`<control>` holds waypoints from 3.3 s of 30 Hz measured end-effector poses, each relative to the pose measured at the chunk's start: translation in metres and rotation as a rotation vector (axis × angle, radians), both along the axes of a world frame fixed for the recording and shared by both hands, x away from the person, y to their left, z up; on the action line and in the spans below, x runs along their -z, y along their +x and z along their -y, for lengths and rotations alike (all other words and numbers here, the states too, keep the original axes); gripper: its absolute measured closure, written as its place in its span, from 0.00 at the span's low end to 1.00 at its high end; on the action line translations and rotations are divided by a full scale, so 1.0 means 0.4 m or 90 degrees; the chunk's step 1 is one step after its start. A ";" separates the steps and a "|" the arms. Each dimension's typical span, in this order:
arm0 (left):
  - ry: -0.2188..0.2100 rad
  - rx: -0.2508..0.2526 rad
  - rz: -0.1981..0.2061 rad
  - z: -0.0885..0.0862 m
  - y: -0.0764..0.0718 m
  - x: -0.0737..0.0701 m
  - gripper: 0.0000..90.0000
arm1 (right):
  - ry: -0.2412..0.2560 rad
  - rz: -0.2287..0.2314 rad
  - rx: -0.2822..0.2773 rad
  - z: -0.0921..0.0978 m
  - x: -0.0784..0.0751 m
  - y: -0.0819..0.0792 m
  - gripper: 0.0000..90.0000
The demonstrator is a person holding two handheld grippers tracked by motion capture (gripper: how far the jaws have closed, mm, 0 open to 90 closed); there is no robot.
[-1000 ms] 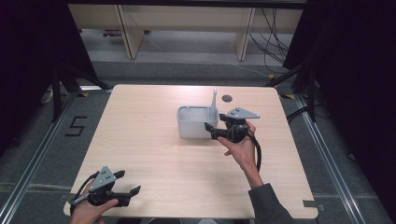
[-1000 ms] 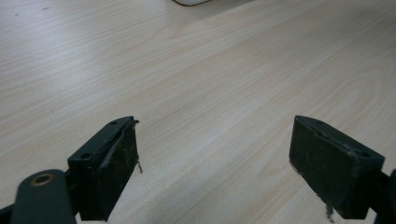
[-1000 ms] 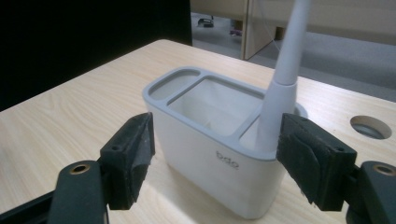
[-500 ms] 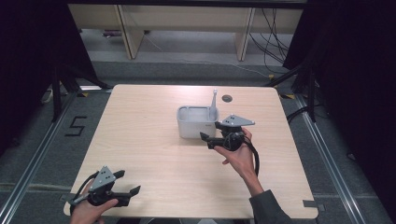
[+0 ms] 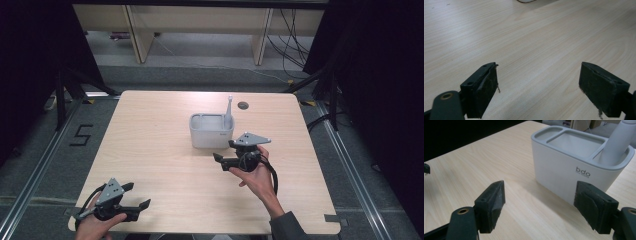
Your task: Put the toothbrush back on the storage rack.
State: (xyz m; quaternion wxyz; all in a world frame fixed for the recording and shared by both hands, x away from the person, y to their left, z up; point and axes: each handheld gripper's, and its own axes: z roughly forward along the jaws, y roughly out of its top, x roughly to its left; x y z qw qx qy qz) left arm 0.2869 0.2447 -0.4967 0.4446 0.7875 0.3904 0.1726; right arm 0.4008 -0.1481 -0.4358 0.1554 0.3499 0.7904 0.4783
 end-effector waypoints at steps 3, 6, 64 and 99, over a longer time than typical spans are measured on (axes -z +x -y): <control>0.002 0.002 0.000 0.000 0.000 0.000 0.16 | -0.011 0.014 -0.008 0.003 0.005 -0.005 0.28; 0.001 0.000 0.000 0.000 0.000 0.000 0.16 | -0.010 0.001 -0.013 0.002 0.010 -0.014 0.28; 0.006 0.004 0.002 0.000 0.000 0.000 0.16 | -0.085 -0.085 -0.048 0.037 0.119 -0.149 0.21; 0.005 0.003 0.002 0.001 0.000 0.000 0.16 | -0.113 -0.095 -0.042 0.083 0.139 -0.189 0.20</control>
